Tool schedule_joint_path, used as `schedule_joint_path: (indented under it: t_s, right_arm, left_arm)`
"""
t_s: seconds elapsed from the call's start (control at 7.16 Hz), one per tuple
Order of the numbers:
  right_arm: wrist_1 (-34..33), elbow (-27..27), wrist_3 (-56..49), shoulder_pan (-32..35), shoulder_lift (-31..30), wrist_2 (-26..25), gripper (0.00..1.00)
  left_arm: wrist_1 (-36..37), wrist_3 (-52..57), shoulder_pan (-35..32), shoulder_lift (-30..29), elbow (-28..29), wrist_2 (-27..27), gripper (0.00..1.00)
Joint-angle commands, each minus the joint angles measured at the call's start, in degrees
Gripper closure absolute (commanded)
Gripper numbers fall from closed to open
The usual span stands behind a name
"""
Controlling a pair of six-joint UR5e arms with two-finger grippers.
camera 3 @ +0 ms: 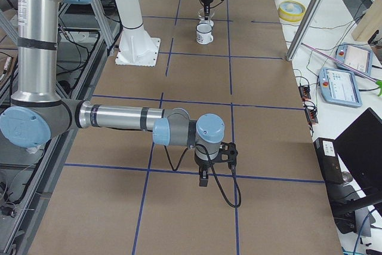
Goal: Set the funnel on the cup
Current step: 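Carry the funnel over the mug and lower it into the opening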
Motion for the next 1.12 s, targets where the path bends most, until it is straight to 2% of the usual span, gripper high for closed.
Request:
schedule_joint_path:
  t_s: [0.0,0.14,0.28,0.42,0.84,0.98]
  right_arm:
    - [0.0,0.0,0.0,0.0,0.0,0.0,0.0]
    - [0.0,-0.08,0.0,0.0,0.08,0.0,0.0]
    - [0.0,-0.09,0.0,0.0,0.0,0.0,0.0]
    - [0.0,-0.09,0.0,0.0,0.0,0.0,0.0]
    - [0.0,-0.08,0.0,0.0,0.08,0.0,0.0]
    - [0.0,0.0,0.0,0.0,0.08,0.0,0.0]
  left_arm:
    - [0.06,0.92,0.75,-0.11,1.31,0.86,1.0]
    - [-0.12,0.92,0.84,-0.02,1.92,0.86,1.0]
    - [-0.29,0.92,0.84,0.15,2.02,0.86,0.91]
    - [-0.64,0.92,1.19,0.85,1.5,0.86,0.01]
    - [-6.07,0.83,1.37,3.31,0.96,0.86,0.0]
    - [-11.14,0.83,0.85,5.75,0.44,0.86,0.0]
